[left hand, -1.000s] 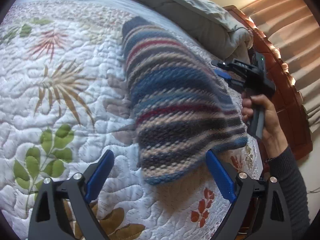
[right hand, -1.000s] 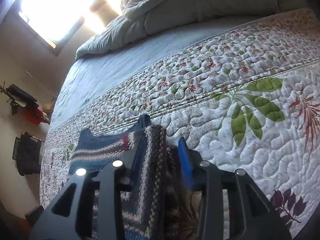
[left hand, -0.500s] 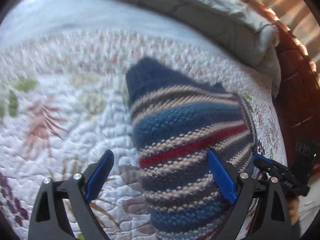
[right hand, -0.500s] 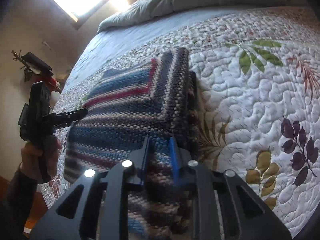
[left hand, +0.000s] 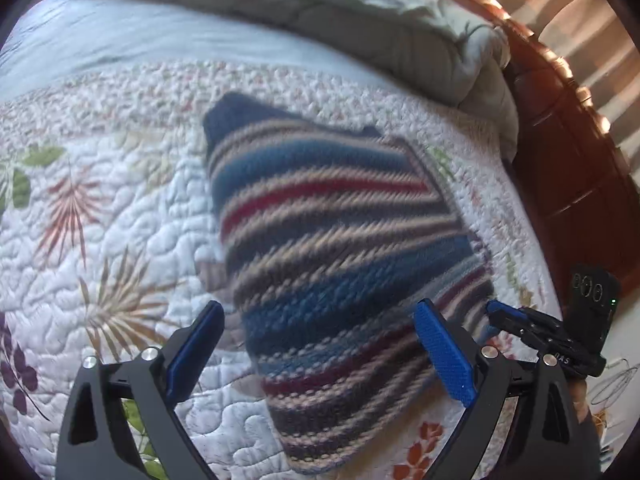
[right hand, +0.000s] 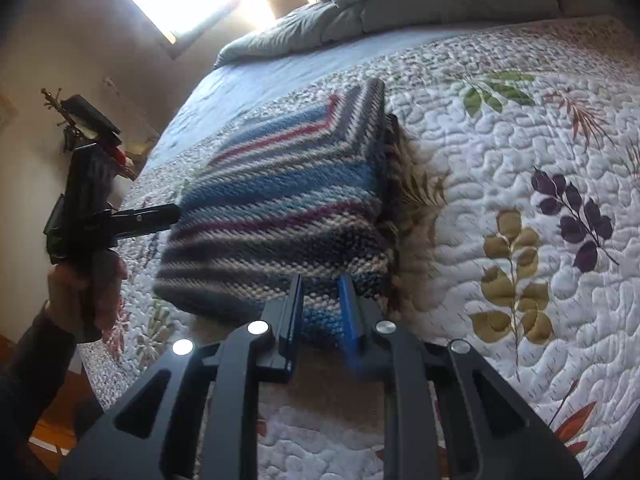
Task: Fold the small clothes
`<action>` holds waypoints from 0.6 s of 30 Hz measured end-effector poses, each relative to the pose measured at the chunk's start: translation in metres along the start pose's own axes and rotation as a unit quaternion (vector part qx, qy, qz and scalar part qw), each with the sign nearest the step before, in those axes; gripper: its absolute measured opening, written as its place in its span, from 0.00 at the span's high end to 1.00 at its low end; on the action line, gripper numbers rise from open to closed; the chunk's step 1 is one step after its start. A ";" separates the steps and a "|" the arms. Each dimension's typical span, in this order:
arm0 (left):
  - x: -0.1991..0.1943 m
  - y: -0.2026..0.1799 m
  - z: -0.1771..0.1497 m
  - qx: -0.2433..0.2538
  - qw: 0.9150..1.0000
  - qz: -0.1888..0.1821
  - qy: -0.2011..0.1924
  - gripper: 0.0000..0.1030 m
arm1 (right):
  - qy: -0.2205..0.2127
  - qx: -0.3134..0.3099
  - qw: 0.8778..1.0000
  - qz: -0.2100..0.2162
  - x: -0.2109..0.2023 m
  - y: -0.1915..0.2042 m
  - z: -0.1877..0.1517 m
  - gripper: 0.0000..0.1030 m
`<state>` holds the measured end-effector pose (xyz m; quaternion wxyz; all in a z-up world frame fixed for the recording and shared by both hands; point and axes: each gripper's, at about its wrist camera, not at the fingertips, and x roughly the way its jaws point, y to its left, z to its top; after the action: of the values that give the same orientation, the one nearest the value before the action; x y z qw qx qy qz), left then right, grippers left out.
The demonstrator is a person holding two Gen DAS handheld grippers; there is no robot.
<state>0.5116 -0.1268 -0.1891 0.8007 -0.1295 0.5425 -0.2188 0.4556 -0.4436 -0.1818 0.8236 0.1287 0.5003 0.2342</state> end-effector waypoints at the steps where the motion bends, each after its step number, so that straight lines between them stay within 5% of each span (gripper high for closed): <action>1: 0.010 0.004 -0.003 -0.011 1.000 0.008 0.015 0.07 | 0.005 0.008 1.000 -0.010 0.005 -0.008 -0.003 0.93; 5: 0.024 0.018 -0.013 -0.050 0.998 -0.018 0.040 0.07 | 0.004 0.029 0.999 -0.013 0.005 -0.017 -0.007 0.99; 10: -0.022 0.012 -0.024 -0.027 0.997 -0.067 -0.010 0.07 | -0.033 -0.010 0.999 -0.001 -0.019 0.016 -0.003 0.76; 18: -0.022 0.009 -0.053 -0.015 0.995 -0.090 0.030 0.06 | 0.015 -0.018 0.996 -0.081 0.010 0.018 -0.008 0.86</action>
<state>0.4571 -0.1067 -0.1957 0.7591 -0.1829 0.5558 -0.2853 0.4479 -0.4236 -0.1856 0.8345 0.0696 0.5169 0.1777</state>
